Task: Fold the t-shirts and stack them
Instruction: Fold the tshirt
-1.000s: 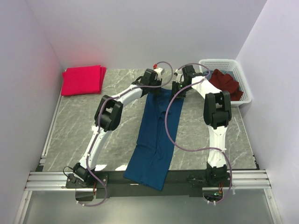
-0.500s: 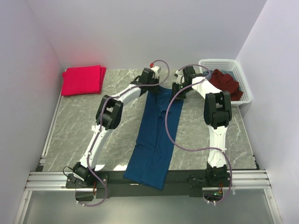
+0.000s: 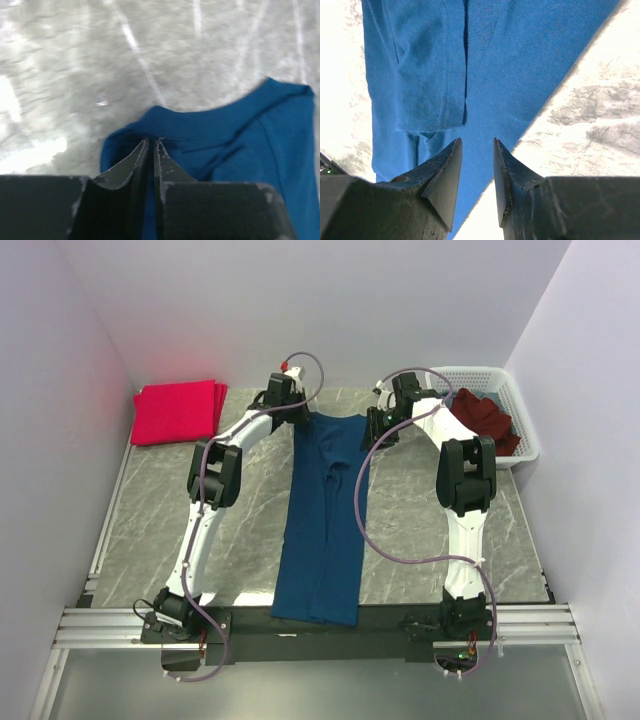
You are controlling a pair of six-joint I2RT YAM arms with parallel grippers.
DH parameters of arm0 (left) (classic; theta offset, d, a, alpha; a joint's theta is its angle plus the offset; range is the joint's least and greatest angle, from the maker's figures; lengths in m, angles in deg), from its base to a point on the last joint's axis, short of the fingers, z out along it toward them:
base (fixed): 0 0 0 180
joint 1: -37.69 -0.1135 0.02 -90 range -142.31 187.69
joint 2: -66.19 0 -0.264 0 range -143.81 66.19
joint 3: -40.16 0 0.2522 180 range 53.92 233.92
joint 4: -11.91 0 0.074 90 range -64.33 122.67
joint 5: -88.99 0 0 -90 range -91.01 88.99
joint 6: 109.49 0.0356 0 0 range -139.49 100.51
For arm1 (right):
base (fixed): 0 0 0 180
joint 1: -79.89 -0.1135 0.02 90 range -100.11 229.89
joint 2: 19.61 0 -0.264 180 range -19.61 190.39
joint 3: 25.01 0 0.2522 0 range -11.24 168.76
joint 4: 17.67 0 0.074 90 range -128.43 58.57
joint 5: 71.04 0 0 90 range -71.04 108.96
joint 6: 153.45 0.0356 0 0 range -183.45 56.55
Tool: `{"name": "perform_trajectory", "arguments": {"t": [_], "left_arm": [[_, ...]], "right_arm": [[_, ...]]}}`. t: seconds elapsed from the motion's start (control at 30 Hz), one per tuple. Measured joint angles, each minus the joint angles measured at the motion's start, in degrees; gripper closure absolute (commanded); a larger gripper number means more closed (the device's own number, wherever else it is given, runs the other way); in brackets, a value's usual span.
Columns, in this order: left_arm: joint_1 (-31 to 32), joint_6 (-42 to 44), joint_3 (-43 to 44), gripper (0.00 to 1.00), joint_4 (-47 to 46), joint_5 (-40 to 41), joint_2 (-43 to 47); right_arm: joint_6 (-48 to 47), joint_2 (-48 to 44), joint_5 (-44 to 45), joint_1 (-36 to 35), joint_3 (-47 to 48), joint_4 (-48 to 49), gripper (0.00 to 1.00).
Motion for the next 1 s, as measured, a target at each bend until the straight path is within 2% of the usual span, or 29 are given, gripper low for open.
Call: {"name": "perform_trajectory", "arguments": {"t": [0.17, 0.23, 0.27, 0.4, 0.57, 0.7, 0.87, 1.0], "left_arm": [[2.03, 0.61, 0.52, 0.92, -0.17, -2.51, 0.04], [3.91, 0.5, 1.07, 0.9, -0.22, -3.15, 0.04], [4.55, 0.42, 1.22, 0.88, -0.28, -3.45, 0.04], [7.13, -0.46, 1.33, 0.62, -0.9, -5.25, 0.04], [6.82, -0.87, 0.57, 0.61, -0.9, -5.64, 1.25], [4.26, -1.03, -8.15, 0.66, -0.83, -7.72, 9.01], [0.52, -2.43, -25.68, 0.71, -1.9, -13.51, 24.74], [0.09, -5.79, -37.77, 0.73, -5.05, -19.17, 33.03]], "right_arm": [[-0.02, 0.0, 0.0, 0.0, 0.09, -0.55, 0.61], [-0.07, 0.0, 0.02, 0.02, 0.17, -0.74, 0.61], [-0.09, 0.0, 0.02, 0.02, 0.17, -0.79, 0.61], [-0.48, 0.0, 0.04, 0.11, 0.17, -1.16, 0.61], [-0.48, -0.04, -0.9, 0.15, 0.15, -1.62, 0.63], [-0.2, -0.42, -2.23, -0.28, -0.11, -1.66, 0.64], [0.22, -0.44, -6.19, -1.49, -0.11, -2.78, 0.66], [0.17, -0.42, -9.29, -3.02, -0.22, -4.72, 0.66]]}}
